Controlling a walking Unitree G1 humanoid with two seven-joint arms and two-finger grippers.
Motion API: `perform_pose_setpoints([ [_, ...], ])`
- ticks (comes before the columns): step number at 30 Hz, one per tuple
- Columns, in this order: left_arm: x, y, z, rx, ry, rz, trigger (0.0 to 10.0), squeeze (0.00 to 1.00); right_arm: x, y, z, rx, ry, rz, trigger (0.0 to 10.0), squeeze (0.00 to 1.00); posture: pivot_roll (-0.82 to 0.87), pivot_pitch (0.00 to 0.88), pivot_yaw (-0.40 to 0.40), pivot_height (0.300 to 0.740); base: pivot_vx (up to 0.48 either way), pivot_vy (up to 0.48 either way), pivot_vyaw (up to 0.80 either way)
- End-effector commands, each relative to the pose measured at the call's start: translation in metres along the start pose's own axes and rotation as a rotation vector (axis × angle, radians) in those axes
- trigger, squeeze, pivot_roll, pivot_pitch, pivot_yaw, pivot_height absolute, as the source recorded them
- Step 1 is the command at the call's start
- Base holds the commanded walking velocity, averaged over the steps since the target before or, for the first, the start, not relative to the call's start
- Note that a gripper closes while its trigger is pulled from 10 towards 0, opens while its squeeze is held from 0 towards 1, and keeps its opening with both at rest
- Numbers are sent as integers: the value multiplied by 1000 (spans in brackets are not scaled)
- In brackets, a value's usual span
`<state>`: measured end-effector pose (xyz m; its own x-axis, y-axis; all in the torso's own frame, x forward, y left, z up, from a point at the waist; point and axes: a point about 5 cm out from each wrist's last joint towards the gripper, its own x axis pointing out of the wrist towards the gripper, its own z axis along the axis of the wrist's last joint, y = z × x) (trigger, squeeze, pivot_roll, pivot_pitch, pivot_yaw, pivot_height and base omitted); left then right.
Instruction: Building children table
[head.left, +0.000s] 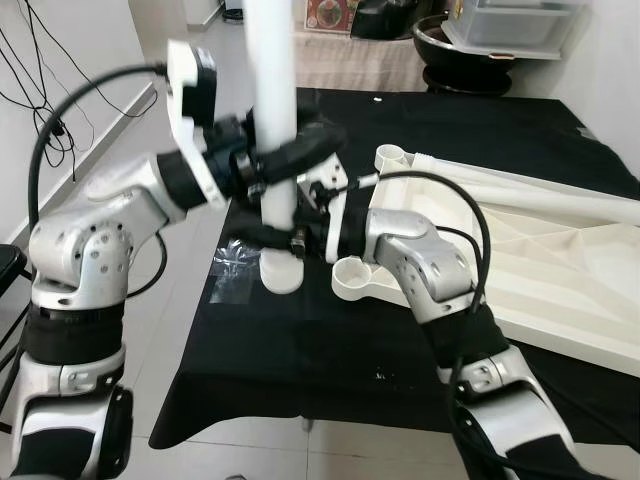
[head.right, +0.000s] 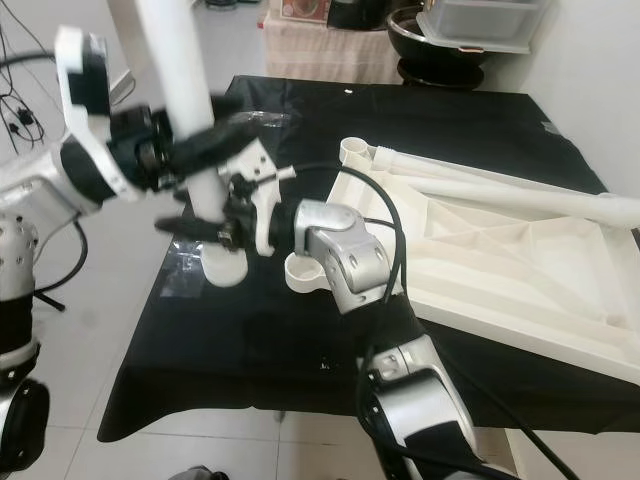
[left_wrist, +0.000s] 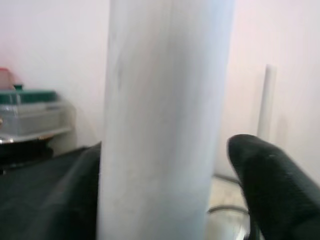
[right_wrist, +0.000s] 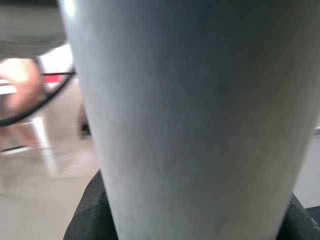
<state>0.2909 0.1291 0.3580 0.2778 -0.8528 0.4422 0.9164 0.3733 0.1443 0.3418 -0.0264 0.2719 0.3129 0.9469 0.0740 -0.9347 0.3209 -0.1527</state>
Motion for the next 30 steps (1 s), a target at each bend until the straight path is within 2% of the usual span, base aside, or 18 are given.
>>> perform_pose_setpoints([
  [1,1,-7,24,11,-103,-46,10000,1000,-6,-14,-9,39,19,-124,0,0,40,104,-43,740,0,0,0],
  [5,-10,-7,42,20,-143,-25,10000,1000,-13,-21,-6,45,5,-165,0,0,41,114,-42,740,0,0,0],
  [8,-36,-12,79,64,-176,-9,10000,1000,-31,-40,-4,19,22,-251,0,0,45,145,-46,740,0,0,0],
  [9,-36,-12,79,64,-176,-9,10000,1000,-31,-40,-4,19,22,-251,0,0,45,145,-46,740,0,0,0],
  [11,-61,-17,100,68,-169,21,10000,1000,-49,-58,4,-20,18,-319,0,0,50,181,-48,740,0,0,0],
  [14,-73,-22,93,41,-108,31,10000,1000,-58,-66,9,-44,11,-343,0,0,57,193,-51,740,0,0,0],
  [16,-73,-22,93,41,-108,31,10000,1000,-58,-66,9,-44,11,-343,0,0,57,193,-51,740,0,0,0],
  [17,-82,-28,74,11,-15,51,10000,1000,-65,-71,11,-62,-1,-352,0,0,60,208,-55,740,0,0,0],
  [18,-82,-28,74,11,-15,51,10000,1000,-65,-71,11,-62,-1,-352,0,0,60,208,-55,740,0,0,0],
  [19,-92,-38,47,-35,93,78,10000,1000,-70,-73,14,-72,-28,-342,0,0,60,223,-54,740,0,0,0],
  [20,-111,-74,-19,-213,300,109,10000,545,-78,-67,21,-54,-127,-224,1804,0,67,247,-53,740,0,0,0],
  [21,-111,-74,-19,-213,300,109,10000,545,-78,-67,21,-54,-127,-224,1804,0,67,247,-53,740,0,0,0],
  [22,-116,-91,-39,-284,356,115,10000,0,-80,-62,22,-51,-157,-161,5059,0,68,251,-51,740,0,0,0],
  [23,-118,-109,-58,-349,423,110,10000,0,-79,-55,21,-54,-172,-84,10000,0,70,264,-51,740,0,0,0],
  [24,-120,-121,-71,-372,473,112,10000,0,-78,-49,20,-54,-176,-33,10000,0,70,269,-47,740,0,0,0],
  [25,-120,-121,-71,-372,473,112,10000,0,-78,-49,20,-54,-176,-33,10000,0,70,269,-47,740,0,0,0],
  [27,-123,-135,-85,-411,550,131,10000,0,-75,-39,16,-56,-187,59,10000,0,73,283,-45,740,0,0,0],
  [30,-124,-136,-95,-419,565,173,10000,0,-72,-31,14,-51,-192,130,10000,0,74,286,-45,740,0,0,0],
])
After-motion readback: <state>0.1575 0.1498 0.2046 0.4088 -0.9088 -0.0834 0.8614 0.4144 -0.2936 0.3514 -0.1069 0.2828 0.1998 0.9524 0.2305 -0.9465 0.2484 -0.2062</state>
